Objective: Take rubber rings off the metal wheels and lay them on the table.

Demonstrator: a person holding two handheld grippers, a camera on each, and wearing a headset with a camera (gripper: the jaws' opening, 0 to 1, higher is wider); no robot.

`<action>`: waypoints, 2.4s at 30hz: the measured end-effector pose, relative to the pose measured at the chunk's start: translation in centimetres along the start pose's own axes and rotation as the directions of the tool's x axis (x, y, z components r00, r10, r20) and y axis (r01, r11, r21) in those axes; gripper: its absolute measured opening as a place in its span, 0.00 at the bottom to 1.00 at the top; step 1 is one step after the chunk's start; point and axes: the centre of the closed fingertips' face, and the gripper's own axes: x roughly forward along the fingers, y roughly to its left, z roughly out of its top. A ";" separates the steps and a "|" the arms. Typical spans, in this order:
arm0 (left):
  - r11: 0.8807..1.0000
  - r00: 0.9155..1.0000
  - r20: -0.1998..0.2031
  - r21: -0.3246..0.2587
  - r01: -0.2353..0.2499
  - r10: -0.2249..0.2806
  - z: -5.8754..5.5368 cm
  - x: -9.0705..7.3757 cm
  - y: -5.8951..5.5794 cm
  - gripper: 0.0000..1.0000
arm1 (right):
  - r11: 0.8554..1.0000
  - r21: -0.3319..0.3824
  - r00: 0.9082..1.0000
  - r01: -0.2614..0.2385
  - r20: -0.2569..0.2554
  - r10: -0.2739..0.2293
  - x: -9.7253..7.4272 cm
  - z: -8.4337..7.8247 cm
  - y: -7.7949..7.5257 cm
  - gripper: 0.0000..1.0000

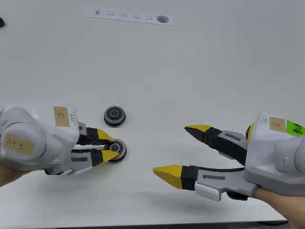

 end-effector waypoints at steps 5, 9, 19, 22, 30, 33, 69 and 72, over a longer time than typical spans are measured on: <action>1.000 1.000 -0.007 -0.001 0.006 -0.006 -0.1 0.0 0.1 0.13 | 0.997 0.083 0.999 0.001 0.034 -0.004 0.7 0.4 0.1 0.66; 1.000 1.000 -0.012 0.001 0.006 -0.006 -0.1 0.1 0.1 0.13 | 0.976 0.216 0.992 -0.022 0.122 -0.005 1.3 1.7 0.4 0.63; 1.000 1.000 -0.014 0.005 0.007 -0.007 0.0 0.1 0.0 0.13 | 0.928 0.370 0.990 -0.052 0.139 0.000 2.9 1.5 0.6 0.58; 1.000 1.000 -0.013 0.005 0.008 -0.008 0.0 0.1 0.0 0.13 | 0.909 0.412 0.991 -0.065 0.130 0.012 3.6 1.2 0.9 0.56; 1.000 1.000 -0.004 0.009 0.016 -0.016 0.0 0.1 0.0 0.13 | 0.827 0.553 0.992 -0.099 0.115 0.042 5.2 0.7 2.0 0.53; 1.000 1.000 -0.001 0.009 0.016 -0.016 0.0 0.1 0.0 0.13 | 0.803 0.588 0.993 -0.098 0.111 0.040 5.7 0.5 1.8 0.52; 1.000 1.000 0.007 0.004 0.029 -0.029 0.1 0.2 -0.2 0.13 | 0.702 0.698 0.988 -0.142 0.054 0.146 8.0 -1.1 4.0 0.42; 1.000 1.000 0.002 0.007 0.030 -0.030 0.1 0.2 -0.2 0.13 | 0.705 0.696 0.988 -0.133 0.041 0.146 8.0 -1.4 3.8 0.41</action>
